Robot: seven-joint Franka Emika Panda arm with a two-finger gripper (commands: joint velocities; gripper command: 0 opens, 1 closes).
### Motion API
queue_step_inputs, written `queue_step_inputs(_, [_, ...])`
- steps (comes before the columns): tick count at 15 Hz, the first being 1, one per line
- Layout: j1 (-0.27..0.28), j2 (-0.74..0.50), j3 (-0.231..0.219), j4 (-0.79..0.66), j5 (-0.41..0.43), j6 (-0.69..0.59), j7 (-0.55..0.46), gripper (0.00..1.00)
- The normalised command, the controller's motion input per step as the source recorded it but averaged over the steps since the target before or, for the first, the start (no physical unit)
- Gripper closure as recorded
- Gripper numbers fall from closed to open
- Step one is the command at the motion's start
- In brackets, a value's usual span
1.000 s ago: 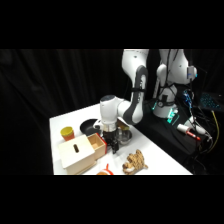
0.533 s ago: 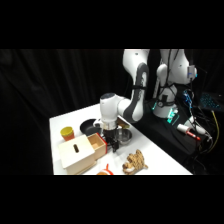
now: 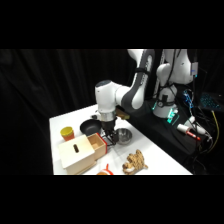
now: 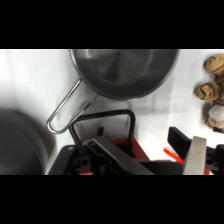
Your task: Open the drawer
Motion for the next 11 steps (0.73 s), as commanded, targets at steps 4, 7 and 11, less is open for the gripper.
queue_step_inputs(4, [0.109, -0.52, -0.102, -0.1, 0.087, -0.42, 0.04, 0.0])
queue_step_inputs(7, [0.112, -0.47, -0.123, -0.05, 0.071, -0.37, 0.01, 0.0])
queue_step_inputs(11, [0.121, -0.31, -0.129, 0.04, 0.043, -0.32, 0.04, 0.0])
